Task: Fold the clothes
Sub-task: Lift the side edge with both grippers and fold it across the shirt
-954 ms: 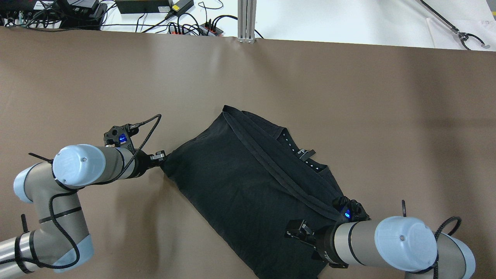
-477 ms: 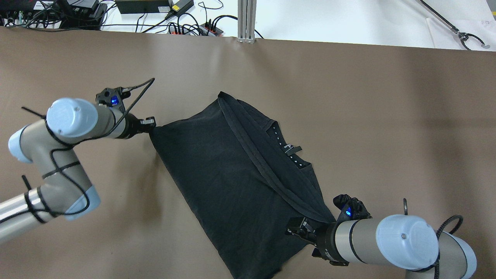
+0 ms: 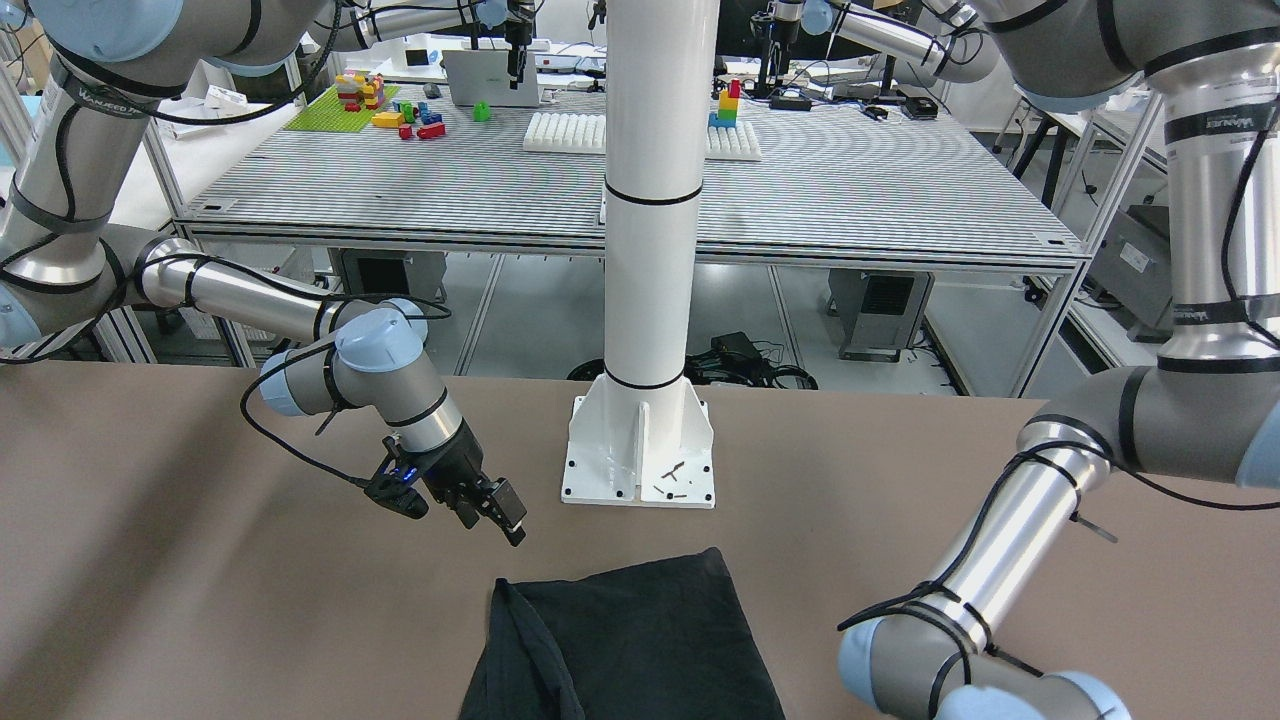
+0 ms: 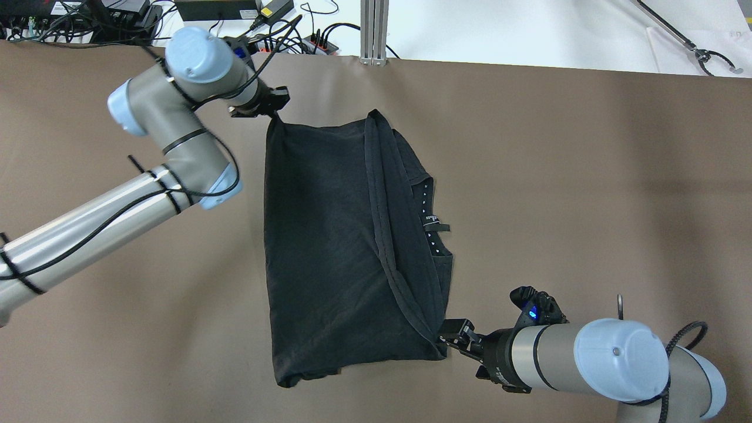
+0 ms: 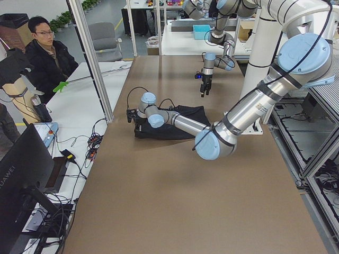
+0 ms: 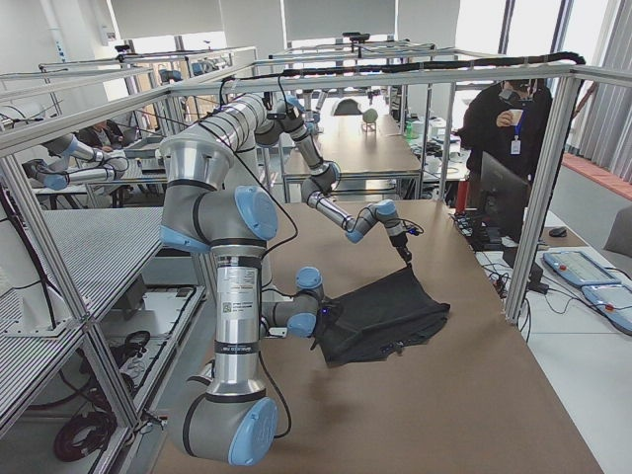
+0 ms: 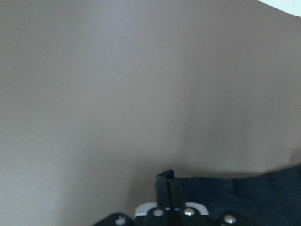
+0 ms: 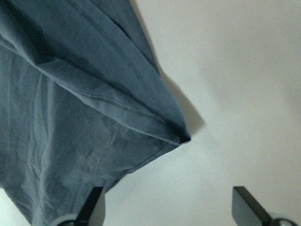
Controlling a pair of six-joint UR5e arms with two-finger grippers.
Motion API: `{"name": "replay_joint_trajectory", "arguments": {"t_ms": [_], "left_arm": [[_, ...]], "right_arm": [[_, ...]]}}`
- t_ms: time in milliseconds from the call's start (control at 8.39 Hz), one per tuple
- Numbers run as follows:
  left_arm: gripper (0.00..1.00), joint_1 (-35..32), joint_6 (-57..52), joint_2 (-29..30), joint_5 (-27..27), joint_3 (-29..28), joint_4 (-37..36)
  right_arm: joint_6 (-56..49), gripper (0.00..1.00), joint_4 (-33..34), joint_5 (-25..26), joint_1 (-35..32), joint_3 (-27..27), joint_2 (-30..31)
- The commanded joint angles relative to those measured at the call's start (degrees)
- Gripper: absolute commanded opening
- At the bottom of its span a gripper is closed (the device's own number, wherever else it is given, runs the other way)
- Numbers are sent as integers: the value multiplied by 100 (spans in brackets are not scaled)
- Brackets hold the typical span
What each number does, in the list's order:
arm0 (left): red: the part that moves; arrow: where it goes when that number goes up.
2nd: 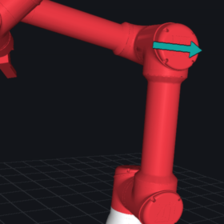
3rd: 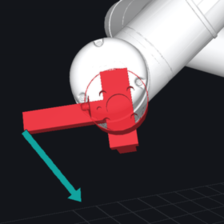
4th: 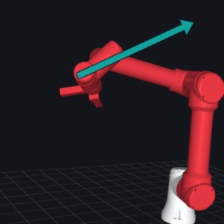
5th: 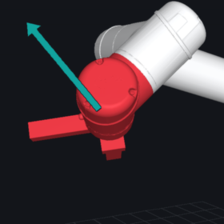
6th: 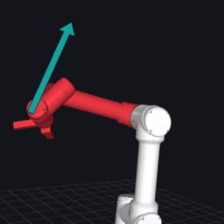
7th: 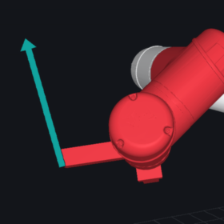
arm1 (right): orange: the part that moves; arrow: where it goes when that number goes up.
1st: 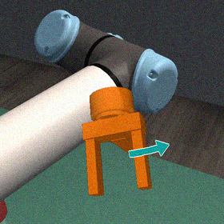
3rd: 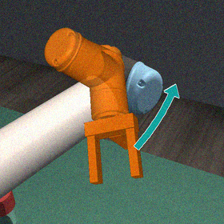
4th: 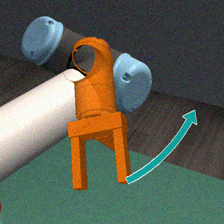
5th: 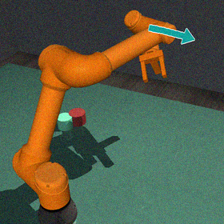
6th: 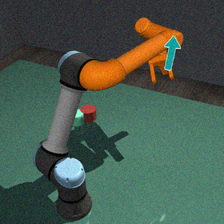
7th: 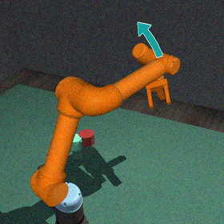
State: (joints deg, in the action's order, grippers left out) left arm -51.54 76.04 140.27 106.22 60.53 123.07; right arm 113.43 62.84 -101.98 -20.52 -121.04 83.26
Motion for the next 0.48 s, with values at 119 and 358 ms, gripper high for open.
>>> {"name": "replay_joint_trajectory", "arguments": {"t_ms": [119,358], "left_arm": [[0,12,-37,1791,-548,-2473,876],[95,30,-54,1750,-602,-2432,920]], "right_arm": [[-5,95,9,606,48,115,15],[-14,95,9,828,48,151,-20]]}}
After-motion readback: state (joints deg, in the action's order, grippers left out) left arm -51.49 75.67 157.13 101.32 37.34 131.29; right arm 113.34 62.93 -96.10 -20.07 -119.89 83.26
